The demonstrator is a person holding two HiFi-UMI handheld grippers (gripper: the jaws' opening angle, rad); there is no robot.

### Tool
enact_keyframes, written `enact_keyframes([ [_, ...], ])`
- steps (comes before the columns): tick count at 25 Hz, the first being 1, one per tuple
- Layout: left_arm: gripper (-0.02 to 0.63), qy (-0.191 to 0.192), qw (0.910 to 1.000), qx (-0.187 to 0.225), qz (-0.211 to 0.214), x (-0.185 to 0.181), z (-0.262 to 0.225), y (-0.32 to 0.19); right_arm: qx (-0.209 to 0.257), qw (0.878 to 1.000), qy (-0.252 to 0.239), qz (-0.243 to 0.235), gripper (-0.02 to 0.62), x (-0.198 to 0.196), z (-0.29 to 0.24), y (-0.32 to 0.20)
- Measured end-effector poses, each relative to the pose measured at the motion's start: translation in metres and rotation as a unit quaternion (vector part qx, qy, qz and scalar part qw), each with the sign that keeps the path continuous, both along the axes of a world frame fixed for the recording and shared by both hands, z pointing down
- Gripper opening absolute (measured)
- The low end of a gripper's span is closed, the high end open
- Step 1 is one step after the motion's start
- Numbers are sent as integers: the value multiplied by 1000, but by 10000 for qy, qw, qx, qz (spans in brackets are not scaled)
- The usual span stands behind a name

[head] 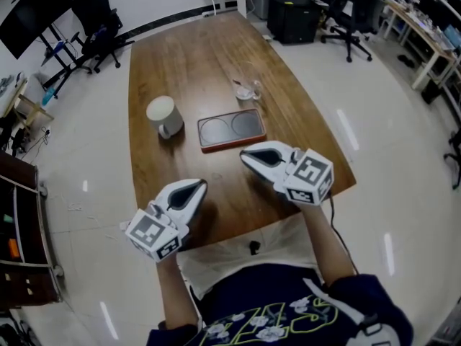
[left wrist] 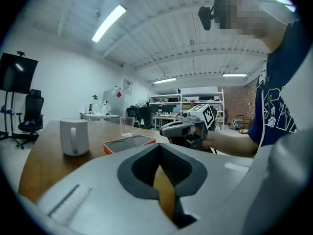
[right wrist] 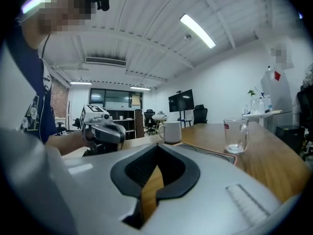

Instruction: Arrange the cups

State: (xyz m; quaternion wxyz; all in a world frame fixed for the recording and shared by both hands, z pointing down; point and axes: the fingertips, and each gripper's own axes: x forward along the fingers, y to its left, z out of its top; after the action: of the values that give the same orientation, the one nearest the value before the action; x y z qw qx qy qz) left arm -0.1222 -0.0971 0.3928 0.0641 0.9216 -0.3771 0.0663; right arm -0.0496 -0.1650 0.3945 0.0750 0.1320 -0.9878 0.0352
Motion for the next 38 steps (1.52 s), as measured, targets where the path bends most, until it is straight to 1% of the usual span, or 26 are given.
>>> enact_keyframes([
  [2,0,-6,10000,-1,-41,-1,1,-1,-12,10000,21,65,9,2,1,-1],
  [5,0,-51,9992,87,-380,-14,1,-10,-12,10000,21,79,9,2,2,-2],
  [6,2,-59,9982,240,-546,-24,-4,-18,-10,10000,13,80,9,1,2,-1],
  [7,2,-17,9959,474,-774,-38,-13,-29,-3,10000,-5,85,9,1,2,-1],
  [8,8,89,9910,745,-1107,-56,-24,-43,5,10000,-23,91,9,1,1,-2],
  [9,126,202,9830,991,-1533,-77,-36,-59,7,10000,-26,91,9,1,1,-2],
  [10,289,220,9732,1166,-1971,-98,-45,-77,3,10000,-11,83,9,2,2,-1],
  [11,413,92,9646,1225,-2334,-116,-48,-95,-5,10000,7,71,8,2,3,-1],
  [12,458,-135,9594,1130,-2579,-131,-45,-114,-15,10000,14,63,8,2,3,-1],
  [13,476,-372,9579,888,-2705,-140,-37,-133,-21,10000,12,63,8,2,3,-1],
  [14,494,-557,9585,557,-2740,-146,-24,-152,-18,10000,13,69,8,3,3,-2],
  [15,497,-673,9598,213,-2717,-150,-9,-169,-10,10000,22,73,8,3,3,-2],
  [16,519,-734,9611,-85,-2662,-151,4,-184,-5,10000,36,71,8,3,5,-3],
  [17,529,-749,9624,-304,-2595,-150,14,-195,-5,10000,44,66,8,3,6,-3],
  [18,530,-721,9637,-434,-2535,-149,20,-202,-6,10000,41,61,8,2,6,-3],
  [19,537,-659,9649,-480,-2495,-148,22,-208,-7,10000,24,60,8,2,6,-2],
  [21,535,-563,9669,-448,-2449,-146,21,-213,-5,10000,-21,67,8,0,3,-2],
  [22,500,-547,9676,-454,-2425,-144,21,-214,-2,10000,-23,71,8,0,2,-1],
  [23,442,-534,9680,-480,-2405,-143,21,-215,-4,10000,-6,79,7,1,2,-1],
  [27,428,-548,9670,-582,-2417,-145,24,-215,-36,9999,17,130,7,1,2,-2],
  [30,414,-343,9686,-587,-2392,-141,16,-205,-54,9999,39,126,7,1,2,-1],
  [32,414,-222,9723,-524,-2266,-131,6,-195,-40,9999,42,120,7,1,2,-1],
  [34,414,-237,9770,-383,-2082,-115,-8,-185,-22,10000,15,75,7,1,1,1],
  [36,414,-249,9826,-273,-1822,-93,-19,-178,-15,10000,11,78,6,2,1,0],
  [38,414,-195,9881,-253,-1505,-68,-22,-173,-25,9999,28,123,6,1,0,-1],
])
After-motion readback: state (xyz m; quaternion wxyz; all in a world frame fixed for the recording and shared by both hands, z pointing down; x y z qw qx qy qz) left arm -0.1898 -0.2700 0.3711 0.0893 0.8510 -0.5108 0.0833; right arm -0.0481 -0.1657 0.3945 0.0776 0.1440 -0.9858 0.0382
